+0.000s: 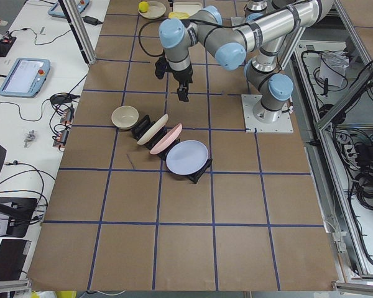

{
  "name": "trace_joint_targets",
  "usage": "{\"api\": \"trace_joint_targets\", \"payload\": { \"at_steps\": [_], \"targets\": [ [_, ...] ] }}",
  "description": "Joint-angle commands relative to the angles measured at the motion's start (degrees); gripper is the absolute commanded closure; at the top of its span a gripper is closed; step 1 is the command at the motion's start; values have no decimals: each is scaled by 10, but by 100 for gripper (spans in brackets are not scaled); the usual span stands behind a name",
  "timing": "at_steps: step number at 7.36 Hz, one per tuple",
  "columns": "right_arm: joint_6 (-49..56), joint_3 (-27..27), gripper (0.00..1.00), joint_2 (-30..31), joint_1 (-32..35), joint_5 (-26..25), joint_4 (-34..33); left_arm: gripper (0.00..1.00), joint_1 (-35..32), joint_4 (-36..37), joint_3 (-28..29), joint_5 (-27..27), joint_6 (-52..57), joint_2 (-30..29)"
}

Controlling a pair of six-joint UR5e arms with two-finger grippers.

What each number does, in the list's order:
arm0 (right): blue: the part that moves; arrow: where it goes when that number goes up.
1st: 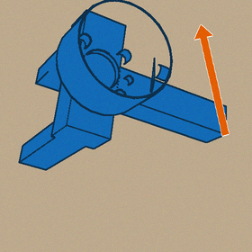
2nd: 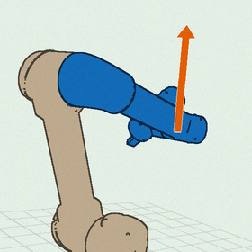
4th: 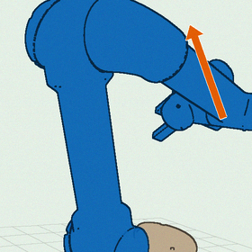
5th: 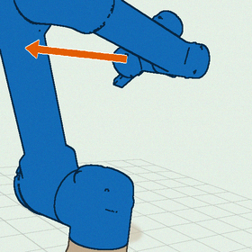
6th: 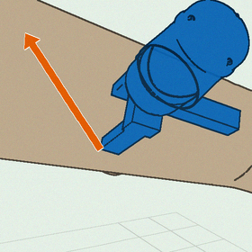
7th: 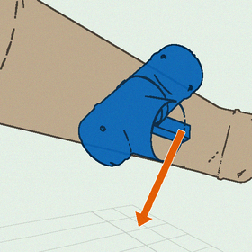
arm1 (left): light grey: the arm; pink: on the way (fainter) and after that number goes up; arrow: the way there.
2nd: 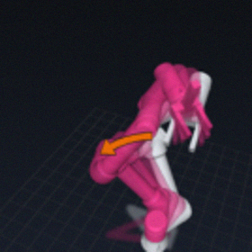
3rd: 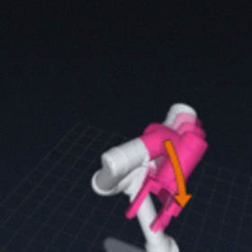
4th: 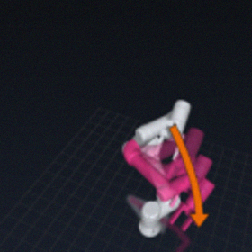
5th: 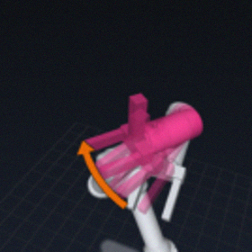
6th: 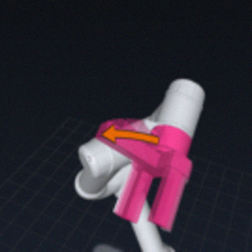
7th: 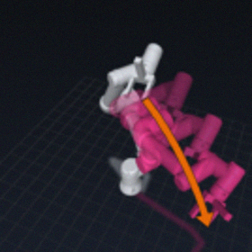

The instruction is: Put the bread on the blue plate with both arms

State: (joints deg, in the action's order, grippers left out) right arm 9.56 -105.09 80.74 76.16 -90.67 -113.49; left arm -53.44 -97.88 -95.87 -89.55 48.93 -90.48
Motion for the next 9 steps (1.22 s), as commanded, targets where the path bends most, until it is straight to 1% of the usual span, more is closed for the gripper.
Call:
{"api": "trace_joint_targets", "payload": {
  "at_steps": [1,2,3,4,6,7,8,9],
  "targets": [
    [103,-97,0,-26,-67,-8,-181,0,108,77,-14,6,176,-55],
    [122,-100,0,-39,-68,-13,-206,0,159,114,3,6,235,-105],
    [170,-105,0,-53,-71,-10,-223,0,190,114,30,9,269,-146],
    [168,-115,0,-55,-71,-10,-239,0,197,117,58,12,301,-188],
    [149,-131,0,-51,-69,-7,-241,0,192,117,140,34,298,-311],
    [150,-145,0,-52,-70,-6,-250,0,188,113,156,34,296,-339],
    [152,-162,0,-52,-70,-6,-287,0,179,110,153,31,281,-340],
    [153,-175,0,-53,-71,-6,-310,1,160,109,148,30,259,-335]
  ]
}}
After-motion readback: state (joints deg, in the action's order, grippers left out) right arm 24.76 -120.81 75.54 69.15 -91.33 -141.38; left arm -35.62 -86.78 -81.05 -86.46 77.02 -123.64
